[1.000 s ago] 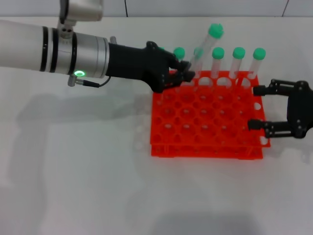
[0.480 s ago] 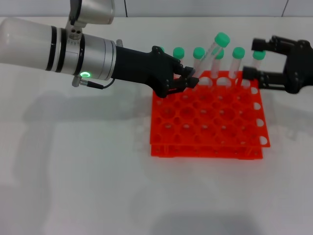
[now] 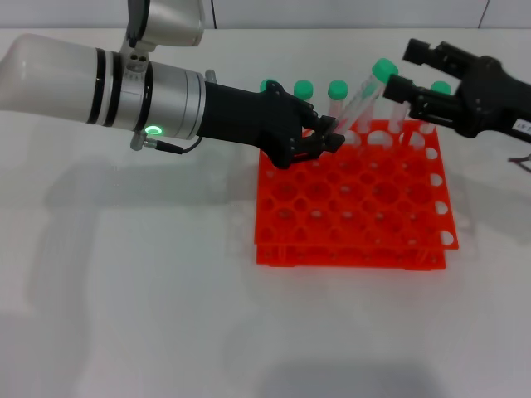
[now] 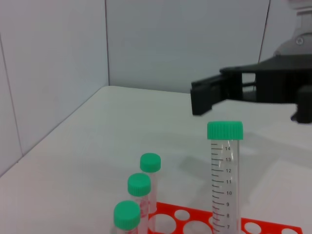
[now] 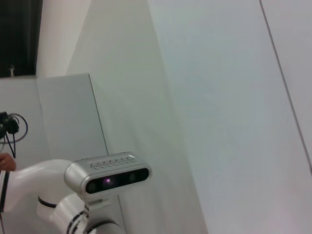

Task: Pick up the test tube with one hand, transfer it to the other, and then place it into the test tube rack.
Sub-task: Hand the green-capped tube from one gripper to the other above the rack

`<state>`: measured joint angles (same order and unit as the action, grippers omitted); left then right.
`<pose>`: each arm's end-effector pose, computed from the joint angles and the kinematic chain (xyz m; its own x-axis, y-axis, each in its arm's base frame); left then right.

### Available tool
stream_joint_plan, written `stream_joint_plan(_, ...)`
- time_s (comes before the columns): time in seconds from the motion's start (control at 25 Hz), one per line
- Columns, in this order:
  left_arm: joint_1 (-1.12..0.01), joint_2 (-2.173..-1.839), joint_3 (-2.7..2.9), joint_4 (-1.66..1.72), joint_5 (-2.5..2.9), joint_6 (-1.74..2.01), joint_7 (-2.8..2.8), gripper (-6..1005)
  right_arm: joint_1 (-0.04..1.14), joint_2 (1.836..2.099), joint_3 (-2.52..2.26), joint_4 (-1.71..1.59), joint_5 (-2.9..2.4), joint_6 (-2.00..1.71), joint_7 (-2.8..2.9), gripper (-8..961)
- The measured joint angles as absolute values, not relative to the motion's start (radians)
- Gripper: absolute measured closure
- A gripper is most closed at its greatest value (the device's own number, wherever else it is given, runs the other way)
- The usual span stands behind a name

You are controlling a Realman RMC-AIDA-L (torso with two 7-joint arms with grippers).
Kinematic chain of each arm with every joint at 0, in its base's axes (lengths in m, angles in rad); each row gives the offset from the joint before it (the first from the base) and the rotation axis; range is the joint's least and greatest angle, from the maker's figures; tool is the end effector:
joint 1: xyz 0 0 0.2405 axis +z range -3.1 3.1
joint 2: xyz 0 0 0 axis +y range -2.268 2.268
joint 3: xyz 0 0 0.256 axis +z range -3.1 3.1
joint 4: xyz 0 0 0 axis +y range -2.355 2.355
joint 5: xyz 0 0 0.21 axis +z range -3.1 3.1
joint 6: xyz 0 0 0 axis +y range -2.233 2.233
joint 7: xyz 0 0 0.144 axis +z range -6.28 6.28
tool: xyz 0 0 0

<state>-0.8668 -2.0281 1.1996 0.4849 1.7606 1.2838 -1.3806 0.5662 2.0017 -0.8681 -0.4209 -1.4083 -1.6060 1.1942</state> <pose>-0.1540 0.3925 -0.0587 0.9415 0.1183 0.3156 0.1541 -0.9839 -0.0910 0.2259 0.3473 0.0226 0.5680 -0.1338 -0.8121 -0.4219 -0.8945 -0.1477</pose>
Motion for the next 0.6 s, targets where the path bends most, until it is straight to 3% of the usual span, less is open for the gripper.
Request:
stream_joint_plan(0.16, -0.867, -2.031, 1.199, 0.488, 1.761, 1.282, -1.380, 714, 0.582, 2.017, -0.874, -0.358, -1.378, -1.608, 1.171, 145)
stream_joint_plan(0.6, -0.866, -2.039, 1.199, 0.499, 1.761, 1.281, -1.372, 701, 0.623, 2.025, -0.874, -0.212, -1.326, -1.607, 1.070, 177)
